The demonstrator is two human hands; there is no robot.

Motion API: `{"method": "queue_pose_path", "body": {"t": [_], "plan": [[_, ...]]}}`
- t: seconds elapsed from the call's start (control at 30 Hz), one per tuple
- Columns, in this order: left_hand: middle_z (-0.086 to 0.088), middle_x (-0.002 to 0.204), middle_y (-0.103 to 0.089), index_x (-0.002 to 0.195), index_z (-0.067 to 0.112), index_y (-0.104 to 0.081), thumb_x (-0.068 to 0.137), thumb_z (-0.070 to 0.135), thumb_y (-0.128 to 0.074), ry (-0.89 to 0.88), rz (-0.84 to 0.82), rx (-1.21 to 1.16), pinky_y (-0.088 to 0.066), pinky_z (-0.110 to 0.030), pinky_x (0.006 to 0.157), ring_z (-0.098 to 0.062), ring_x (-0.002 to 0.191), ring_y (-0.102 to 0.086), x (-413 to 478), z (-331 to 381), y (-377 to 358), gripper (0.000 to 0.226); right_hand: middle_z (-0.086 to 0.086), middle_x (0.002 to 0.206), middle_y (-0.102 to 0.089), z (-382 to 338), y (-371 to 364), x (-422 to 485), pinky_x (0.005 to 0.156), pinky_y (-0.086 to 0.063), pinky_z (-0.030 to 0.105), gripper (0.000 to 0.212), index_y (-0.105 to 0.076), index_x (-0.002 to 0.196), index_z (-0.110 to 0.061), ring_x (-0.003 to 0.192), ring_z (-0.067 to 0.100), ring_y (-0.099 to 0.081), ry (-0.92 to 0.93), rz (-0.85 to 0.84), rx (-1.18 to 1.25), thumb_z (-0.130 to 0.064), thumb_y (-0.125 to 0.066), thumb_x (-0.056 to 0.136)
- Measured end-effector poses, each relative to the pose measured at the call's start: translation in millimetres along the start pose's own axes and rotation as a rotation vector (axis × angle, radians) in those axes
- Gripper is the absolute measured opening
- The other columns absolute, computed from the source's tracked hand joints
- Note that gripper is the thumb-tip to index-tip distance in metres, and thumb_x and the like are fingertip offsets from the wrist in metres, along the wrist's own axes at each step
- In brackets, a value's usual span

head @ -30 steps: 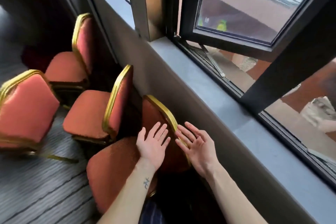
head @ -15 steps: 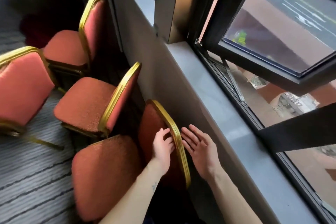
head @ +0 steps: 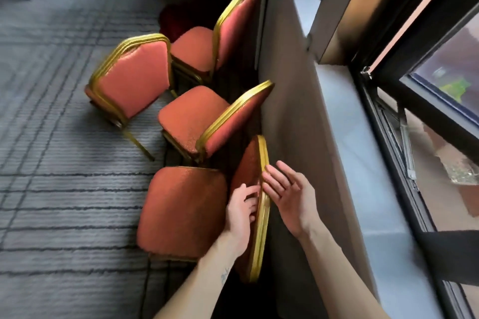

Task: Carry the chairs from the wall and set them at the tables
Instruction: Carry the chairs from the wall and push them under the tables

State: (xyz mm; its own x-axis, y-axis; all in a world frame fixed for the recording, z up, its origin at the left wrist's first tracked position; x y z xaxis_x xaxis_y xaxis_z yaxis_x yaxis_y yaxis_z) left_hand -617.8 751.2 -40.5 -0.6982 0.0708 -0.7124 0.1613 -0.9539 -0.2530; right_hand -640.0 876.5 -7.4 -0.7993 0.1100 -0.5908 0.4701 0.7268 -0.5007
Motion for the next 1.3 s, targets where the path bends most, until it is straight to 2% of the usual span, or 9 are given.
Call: {"method": "queue_pose_path", "body": {"t": [0.23, 0.47, 0.67, 0.77, 0.83, 0.9, 0.97, 1.03, 1.3], "plan": [[-0.008, 0.103, -0.079, 0.110, 0.016, -0.074, 0.104, 0.037, -0.042, -0.194, 0.204, -0.048, -0.046, -0.040, 0.096, -0.022, 0.098, -0.068, -46, 29, 80, 0.039, 0.022, 0.127, -0.069, 35, -62, -15, 0.113, -0.044, 0.049, 0.043, -0.050, 0.142, -0.005, 0.120, 0.037, -0.066, -0.080, -0.232, -0.137, -0.024, -0.043, 0.103], [-0.015, 0.093, -0.072, 0.090, 0.009, -0.065, 0.106, 0.043, -0.040, -0.211, 0.437, -0.142, -0.048, -0.034, 0.072, -0.026, 0.079, -0.064, -70, 58, 153, 0.045, 0.021, 0.125, -0.070, 64, -133, -42, 0.105, -0.050, 0.042, 0.037, -0.054, 0.137, -0.007, 0.117, 0.035, -0.068, -0.112, -0.455, -0.270, -0.024, -0.043, 0.107], [-0.011, 0.087, -0.069, 0.060, 0.015, -0.058, 0.104, 0.037, -0.044, -0.328, 0.817, -0.028, -0.046, -0.042, 0.086, -0.034, 0.092, -0.063, -98, 81, 211, 0.051, 0.022, 0.120, -0.072, 87, -185, -49, 0.094, -0.054, 0.037, 0.029, -0.057, 0.130, -0.006, 0.109, 0.034, -0.070, -0.070, -0.530, -0.366, -0.019, -0.044, 0.107], [-0.016, 0.091, -0.070, 0.058, 0.016, -0.059, 0.103, 0.036, -0.043, -0.364, 0.897, 0.058, -0.045, -0.048, 0.094, -0.036, 0.094, -0.060, -110, 97, 235, 0.052, 0.019, 0.119, -0.073, 96, -207, -56, 0.096, -0.053, 0.038, 0.025, -0.062, 0.124, -0.009, 0.112, 0.031, -0.070, 0.054, -0.584, -0.535, -0.012, -0.049, 0.104], [-0.018, 0.099, -0.072, 0.070, 0.011, -0.069, 0.098, 0.050, -0.036, -0.352, 0.903, 0.094, -0.046, -0.049, 0.097, -0.038, 0.099, -0.061, -107, 106, 249, 0.057, 0.001, 0.119, -0.073, 97, -220, -60, 0.107, -0.048, 0.041, 0.029, -0.065, 0.123, -0.020, 0.118, 0.019, -0.066, 0.308, -0.640, -0.847, -0.012, -0.055, 0.096], [-0.020, 0.107, -0.072, 0.093, 0.003, -0.073, 0.092, 0.058, -0.031, -0.351, 0.898, 0.143, -0.047, -0.048, 0.098, -0.040, 0.104, -0.062, -99, 115, 259, 0.069, -0.019, 0.129, -0.062, 106, -234, -63, 0.122, -0.029, 0.048, 0.042, -0.062, 0.124, -0.034, 0.130, 0.009, -0.052, 0.633, -0.718, -1.277, -0.018, -0.056, 0.086], [-0.021, 0.110, -0.072, 0.099, 0.005, -0.074, 0.101, 0.049, -0.037, -0.392, 0.918, 0.225, -0.048, -0.040, 0.089, -0.041, 0.104, -0.062, -100, 130, 263, 0.058, -0.017, 0.146, -0.047, 120, -246, -63, 0.126, -0.001, 0.054, 0.056, -0.057, 0.132, -0.038, 0.144, 0.007, -0.035, 0.837, -0.789, -1.561, -0.020, -0.054, 0.079], [-0.017, 0.110, -0.073, 0.098, 0.012, -0.074, 0.104, 0.042, -0.043, -0.483, 0.941, 0.296, -0.043, -0.037, 0.080, -0.041, 0.104, -0.063, -105, 146, 270, 0.043, -0.010, 0.159, -0.035, 133, -256, -62, 0.125, 0.009, 0.055, 0.067, -0.048, 0.143, -0.038, 0.152, 0.008, -0.023, 0.885, -0.844, -1.634, -0.017, -0.057, 0.081], [0.002, 0.085, -0.070, 0.084, 0.025, -0.057, 0.093, 0.053, -0.042, -0.599, 0.957, 0.436, -0.052, -0.043, 0.079, -0.029, 0.085, -0.064, -97, 172, 304, 0.033, -0.008, 0.160, -0.038, 151, -300, -38, 0.125, -0.007, 0.060, 0.070, -0.042, 0.152, -0.035, 0.155, 0.015, -0.018, 0.937, -0.932, -1.709, -0.020, -0.061, 0.085]]}}
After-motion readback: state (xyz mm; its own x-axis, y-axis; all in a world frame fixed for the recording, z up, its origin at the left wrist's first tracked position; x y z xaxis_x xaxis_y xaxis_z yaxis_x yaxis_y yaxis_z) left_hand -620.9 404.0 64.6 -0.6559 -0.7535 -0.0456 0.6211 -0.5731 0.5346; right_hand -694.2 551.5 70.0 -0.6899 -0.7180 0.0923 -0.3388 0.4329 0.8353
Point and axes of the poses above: each hand's wrist, its own x-axis towards the middle knuckle, its own y-axis out of the back of the hand, z = x × y, the point moved 7 cm from there along x, towards the middle knuckle
